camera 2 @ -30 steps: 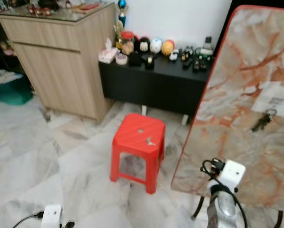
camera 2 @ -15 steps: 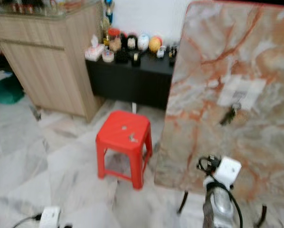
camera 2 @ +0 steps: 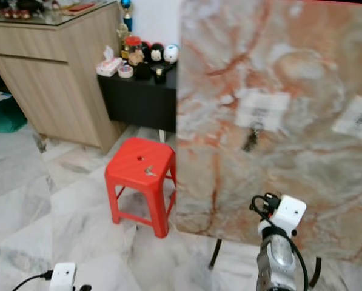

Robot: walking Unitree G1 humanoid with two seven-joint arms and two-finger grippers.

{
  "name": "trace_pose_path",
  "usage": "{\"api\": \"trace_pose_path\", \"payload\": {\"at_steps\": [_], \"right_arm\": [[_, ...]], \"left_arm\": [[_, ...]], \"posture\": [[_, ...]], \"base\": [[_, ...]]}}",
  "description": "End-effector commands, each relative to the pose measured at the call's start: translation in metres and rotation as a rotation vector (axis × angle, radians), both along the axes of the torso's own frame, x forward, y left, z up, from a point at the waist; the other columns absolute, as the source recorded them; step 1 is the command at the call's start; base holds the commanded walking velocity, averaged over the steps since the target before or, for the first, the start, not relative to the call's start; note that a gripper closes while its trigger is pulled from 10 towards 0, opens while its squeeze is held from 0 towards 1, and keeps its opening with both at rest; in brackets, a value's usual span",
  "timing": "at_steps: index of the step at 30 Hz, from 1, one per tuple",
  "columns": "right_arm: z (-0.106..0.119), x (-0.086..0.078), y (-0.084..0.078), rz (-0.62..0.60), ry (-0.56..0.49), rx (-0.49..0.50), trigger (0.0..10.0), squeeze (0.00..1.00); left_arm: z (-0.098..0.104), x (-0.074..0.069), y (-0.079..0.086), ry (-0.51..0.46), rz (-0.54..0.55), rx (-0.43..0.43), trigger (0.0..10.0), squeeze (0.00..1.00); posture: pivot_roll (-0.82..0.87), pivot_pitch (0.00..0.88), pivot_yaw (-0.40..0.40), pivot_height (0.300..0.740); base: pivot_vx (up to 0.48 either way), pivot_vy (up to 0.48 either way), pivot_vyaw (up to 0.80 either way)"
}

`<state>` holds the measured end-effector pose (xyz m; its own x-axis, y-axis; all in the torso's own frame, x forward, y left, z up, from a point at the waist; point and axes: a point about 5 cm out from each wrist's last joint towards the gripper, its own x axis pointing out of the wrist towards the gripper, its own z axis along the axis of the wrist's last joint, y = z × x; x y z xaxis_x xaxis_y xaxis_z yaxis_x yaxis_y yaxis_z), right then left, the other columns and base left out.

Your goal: Hang keys on a hook

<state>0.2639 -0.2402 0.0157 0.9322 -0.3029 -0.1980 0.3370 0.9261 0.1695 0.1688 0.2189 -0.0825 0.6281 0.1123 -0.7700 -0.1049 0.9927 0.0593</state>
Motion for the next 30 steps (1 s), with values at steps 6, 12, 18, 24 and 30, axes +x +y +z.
{"api": "trace_pose_path", "payload": {"at_steps": [6, 12, 18, 24, 30], "right_arm": [[0.005, 0.006, 0.006, 0.011, -0.025, -0.002, 10.0, 0.0], [0.012, 0.009, 0.002, -0.023, -0.06, -0.017, 10.0, 0.0], [0.024, 0.015, -0.001, -0.064, -0.107, -0.036, 10.0, 0.0], [0.049, 0.024, -0.016, -0.191, -0.198, -0.072, 10.0, 0.0], [0.077, 0.044, -0.01, -0.125, -0.289, -0.121, 10.0, 0.0]], "left_arm": [[-0.002, -0.008, 0.009, 0.041, 0.033, 0.011, 10.0, 0.0], [-0.003, -0.009, 0.009, 0.043, 0.034, 0.005, 10.0, 0.0], [-0.003, -0.01, 0.011, 0.048, 0.038, 0.005, 10.0, 0.0], [-0.003, -0.014, 0.015, 0.059, 0.046, 0.008, 10.0, 0.0], [-0.004, -0.016, 0.017, 0.071, 0.047, 0.008, 10.0, 0.0]], "posture": [[0.0, 0.0, -0.042, 0.709], [0.0, 0.0, -0.038, 0.709], [0.0, 0.0, -0.034, 0.709], [0.0, 0.0, -0.034, 0.709], [0.0, 0.0, -0.032, 0.709]], "base": [[0.0, -0.141, 0.0], [0.0, 0.0, 0.0], [0.0, 0.0, 0.0], [0.0, 0.0, 0.0], [0.0, 0.0, 0.0]]}}
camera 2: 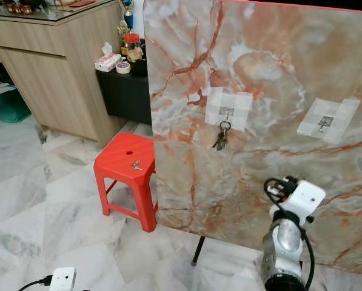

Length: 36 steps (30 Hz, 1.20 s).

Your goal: Hang keys on a hook

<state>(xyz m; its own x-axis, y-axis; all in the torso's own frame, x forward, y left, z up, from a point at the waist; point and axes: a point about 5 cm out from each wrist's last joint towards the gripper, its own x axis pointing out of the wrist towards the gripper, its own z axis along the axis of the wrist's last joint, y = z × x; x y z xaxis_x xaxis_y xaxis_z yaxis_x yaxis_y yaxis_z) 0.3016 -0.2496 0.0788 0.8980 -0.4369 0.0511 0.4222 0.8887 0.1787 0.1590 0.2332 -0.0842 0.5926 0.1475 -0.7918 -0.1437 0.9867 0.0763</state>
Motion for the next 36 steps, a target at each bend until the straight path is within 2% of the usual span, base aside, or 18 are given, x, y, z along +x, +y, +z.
{"api": "trace_pose_path", "payload": {"at_steps": [1, 6, 13, 20, 36], "right_arm": [[0.018, 0.009, -0.001, 0.01, -0.06, -0.045, 10.0, 0.0], [0.037, 0.023, 0.001, 0.004, -0.089, -0.085, 10.0, 0.0], [0.049, 0.027, -0.005, -0.049, -0.115, -0.12, 10.0, 0.0], [0.053, 0.024, -0.017, -0.129, -0.115, -0.13, 10.0, 0.0], [0.063, 0.033, -0.019, -0.097, -0.088, -0.226, 10.0, 0.0]], "left_arm": [[-0.003, -0.006, 0.002, 0.032, 0.006, -0.005, 10.0, 0.0], [-0.002, -0.006, 0.003, 0.031, 0.011, -0.006, 10.0, 0.0], [-0.002, -0.006, 0.006, 0.032, 0.019, -0.005, 10.0, 0.0], [-0.001, -0.007, 0.009, 0.036, 0.023, -0.004, 10.0, 0.0], [-0.002, -0.006, 0.004, 0.039, 0.013, -0.004, 10.0, 0.0]], "posture": [[0.0, 0.0, -0.032, 0.709], [0.0, 0.0, -0.034, 0.709], [0.01, 0.0, -0.036, 0.709], [0.01, 0.0, -0.035, 0.709], [0.01, 0.0, -0.028, 0.709]], "base": [[0.0, 0.0, 0.0], [0.0, 0.0, 0.0], [0.0, 0.0, 0.0], [0.0, 0.0, 0.0], [0.0, 0.0, 0.0]]}}
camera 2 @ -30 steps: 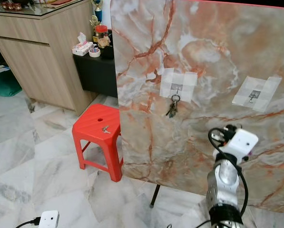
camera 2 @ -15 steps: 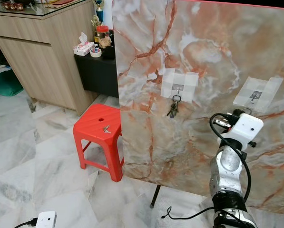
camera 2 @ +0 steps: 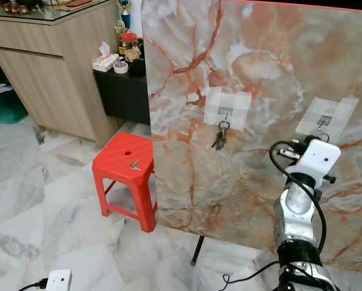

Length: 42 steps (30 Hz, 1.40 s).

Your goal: Hang keys on a hook

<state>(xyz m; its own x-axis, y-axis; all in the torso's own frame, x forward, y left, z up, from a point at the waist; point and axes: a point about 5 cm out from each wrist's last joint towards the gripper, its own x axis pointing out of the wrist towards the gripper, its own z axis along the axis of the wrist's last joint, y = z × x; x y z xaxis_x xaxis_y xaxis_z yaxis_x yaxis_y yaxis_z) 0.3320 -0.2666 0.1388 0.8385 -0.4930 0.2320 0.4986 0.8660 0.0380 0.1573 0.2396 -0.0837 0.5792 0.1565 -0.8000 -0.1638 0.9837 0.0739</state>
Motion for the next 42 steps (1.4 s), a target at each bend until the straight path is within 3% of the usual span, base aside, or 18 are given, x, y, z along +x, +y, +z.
{"api": "trace_pose_path", "payload": {"at_steps": [1, 3, 20, 35, 42], "right_arm": [[0.0028, 0.0027, -0.0033, -0.008, 0.007, 0.017, 10.0, 0.0], [0.0028, 0.0035, -0.0055, -0.018, 0.003, 0.062, 10.0, 0.0], [0.0028, 0.0089, -0.0056, -0.002, 0.06, 0.036, 10.0, 0.0], [0.0094, 0.0118, -0.0064, 0.004, 0.042, 0.032, 10.0, 0.0], [0.0064, 0.0101, -0.0023, 0.01, 0.037, 0.046, 10.0, 0.0]], "left_arm": [[-0.0028, -0.0044, -0.0022, 0.026, -0.008, 0.0, 10.0, 0.0], [-0.0028, -0.0045, -0.0021, 0.026, -0.008, 0.0, 10.0, 0.0], [-0.0036, -0.0101, 0.0022, 0.033, -0.004, 0.007, 10.0, 0.0], [-0.0009, -0.0027, 0.0029, 0.027, -0.003, 0.009, 10.0, 0.0], [-0.0026, -0.0062, 0.0015, 0.034, -0.004, 0.007, 10.0, 0.0]], "posture": [[0.01, 0.0, -0.028, 0.709], [0.01, 0.0, -0.026, 0.709], [0.01, 0.0, -0.023, 0.709], [0.01, 0.0, -0.025, 0.709], [0.01, 0.0, -0.022, 0.709]], "base": [[0.0, 0.0, 0.0], [0.0, 0.0, 0.0], [0.0, 0.0, 0.0], [0.0, 0.0, 0.0], [0.0, 0.0, 0.0]]}}
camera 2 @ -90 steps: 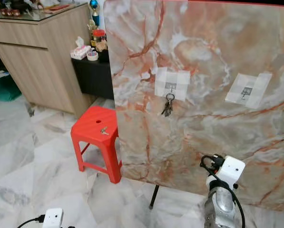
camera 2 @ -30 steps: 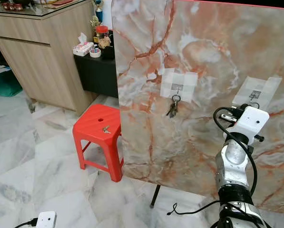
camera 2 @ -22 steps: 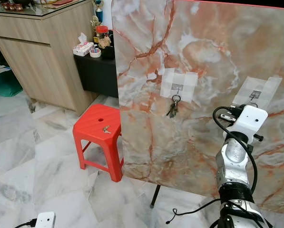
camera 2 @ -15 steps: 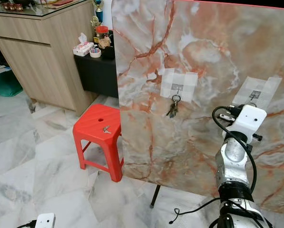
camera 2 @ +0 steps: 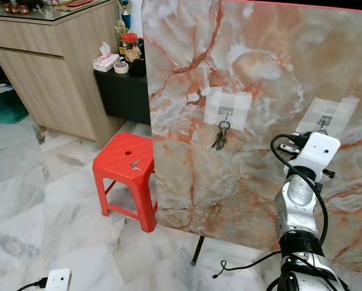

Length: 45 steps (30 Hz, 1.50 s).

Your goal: Hang keys on a hook

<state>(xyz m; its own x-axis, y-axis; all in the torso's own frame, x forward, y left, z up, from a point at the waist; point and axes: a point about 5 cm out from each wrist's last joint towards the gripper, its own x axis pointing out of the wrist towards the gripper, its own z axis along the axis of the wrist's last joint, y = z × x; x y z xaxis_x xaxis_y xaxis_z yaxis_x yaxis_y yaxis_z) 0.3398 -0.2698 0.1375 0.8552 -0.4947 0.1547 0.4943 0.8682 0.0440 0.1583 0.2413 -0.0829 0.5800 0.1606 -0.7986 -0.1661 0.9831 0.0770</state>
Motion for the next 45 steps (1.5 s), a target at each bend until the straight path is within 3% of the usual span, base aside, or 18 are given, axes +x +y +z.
{"api": "trace_pose_path", "payload": {"at_steps": [1, 12, 20, 45], "right_arm": [[0.005, 0.002, 0.004, 0.006, -0.025, 0.008, 10.0, 0.0], [-0.002, -0.002, 0.014, -0.009, -0.034, 0.037, 10.0, 0.0], [0.008, -0.005, 0.001, -0.084, -0.071, 0.02, 10.0, 0.0], [0.014, 0.002, -0.003, -0.082, -0.035, 0.01, 10.0, 0.0]], "left_arm": [[-0.004, -0.008, -0.001, 0.038, -0.007, 0.003, 10.0, 0.0], [-0.004, -0.011, 0.001, 0.039, -0.008, 0.003, 10.0, 0.0], [-0.004, -0.011, 0.002, 0.039, -0.008, 0.001, 10.0, 0.0], [-0.004, -0.009, 0.001, 0.03, -0.006, 0.001, 10.0, 0.0]], "posture": [[0.01, 0.0, -0.022, 0.709], [0.0, 0.0, -0.02, 0.709], [0.01, 0.0, -0.023, 0.709], [0.01, 0.0, -0.022, 0.709]], "base": [[0.0, 0.0, 0.0], [0.0, 0.0, 0.0], [0.0, 0.0, 0.0], [0.0, 0.0, 0.0]]}}
